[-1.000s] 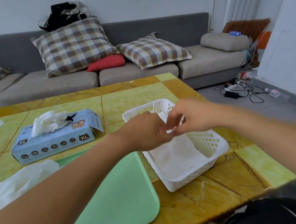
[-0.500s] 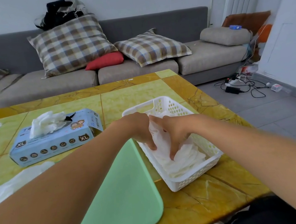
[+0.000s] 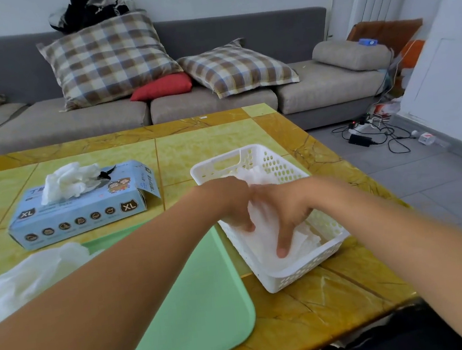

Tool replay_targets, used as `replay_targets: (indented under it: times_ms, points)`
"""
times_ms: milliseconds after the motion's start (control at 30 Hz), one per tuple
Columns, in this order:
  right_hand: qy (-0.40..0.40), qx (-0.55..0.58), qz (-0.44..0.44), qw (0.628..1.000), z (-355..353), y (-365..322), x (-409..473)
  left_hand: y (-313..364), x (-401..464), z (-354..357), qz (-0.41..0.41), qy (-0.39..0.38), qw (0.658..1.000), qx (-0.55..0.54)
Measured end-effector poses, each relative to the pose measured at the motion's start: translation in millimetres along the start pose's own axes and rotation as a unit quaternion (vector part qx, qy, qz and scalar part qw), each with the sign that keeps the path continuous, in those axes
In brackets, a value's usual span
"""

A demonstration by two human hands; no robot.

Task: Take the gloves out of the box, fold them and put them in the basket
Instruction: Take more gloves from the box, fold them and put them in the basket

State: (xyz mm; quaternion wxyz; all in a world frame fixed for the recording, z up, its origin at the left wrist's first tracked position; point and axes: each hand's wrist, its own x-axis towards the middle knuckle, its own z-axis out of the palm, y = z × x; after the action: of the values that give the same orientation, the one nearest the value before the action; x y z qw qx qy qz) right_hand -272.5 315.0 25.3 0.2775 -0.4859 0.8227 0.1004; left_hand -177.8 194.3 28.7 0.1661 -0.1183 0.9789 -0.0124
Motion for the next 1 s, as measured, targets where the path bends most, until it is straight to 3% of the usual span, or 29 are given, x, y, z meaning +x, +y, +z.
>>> replay_targets:
  times_ms: [200,267,367,433,500,600,700,767,900,1000]
  points:
    - [-0.019,-0.061,0.007,0.998,-2.6,-8.3,15.6,-4.8,2.3,-2.4,-0.029,-0.050,0.998,0.022]
    - [0.010,-0.039,0.016,0.999,-19.6,-14.6,2.8,-15.6,-7.5,-5.5,-0.005,0.003,1.000,-0.021]
    - [0.148,-0.077,-0.005,0.986,-56.3,-39.5,-31.2,-48.4,-48.0,-18.0,0.031,0.157,0.980,-0.117]
    - [0.249,-0.061,-0.084,0.963,-69.7,-77.8,-44.4,-87.1,-87.7,-15.5,0.015,0.234,0.960,-0.151]
    - [0.273,0.045,-0.210,0.938,-63.9,-129.2,-43.9,-128.3,-127.0,-1.9,-0.021,0.251,0.951,-0.177]
    - [0.187,0.097,-0.306,0.928,-29.0,-220.4,-7.2,-185.5,-188.0,38.8,-0.115,0.230,0.945,-0.205]
    - [0.192,0.012,-0.302,0.934,15.7,-293.1,43.2,-220.9,-237.5,89.8,-0.201,0.243,0.921,-0.230]
    - [0.182,-0.010,-0.284,0.941,36.4,-318.9,65.1,-232.7,-260.5,118.6,-0.226,0.209,0.919,-0.248]
    - [0.180,-0.006,-0.263,0.948,47.8,-314.3,65.1,-231.4,-272.7,128.7,-0.180,0.040,0.954,-0.237]
    - [0.238,0.078,-0.280,0.927,27.8,-298.1,46.8,-232.9,-264.9,124.1,-0.150,0.067,0.956,-0.243]
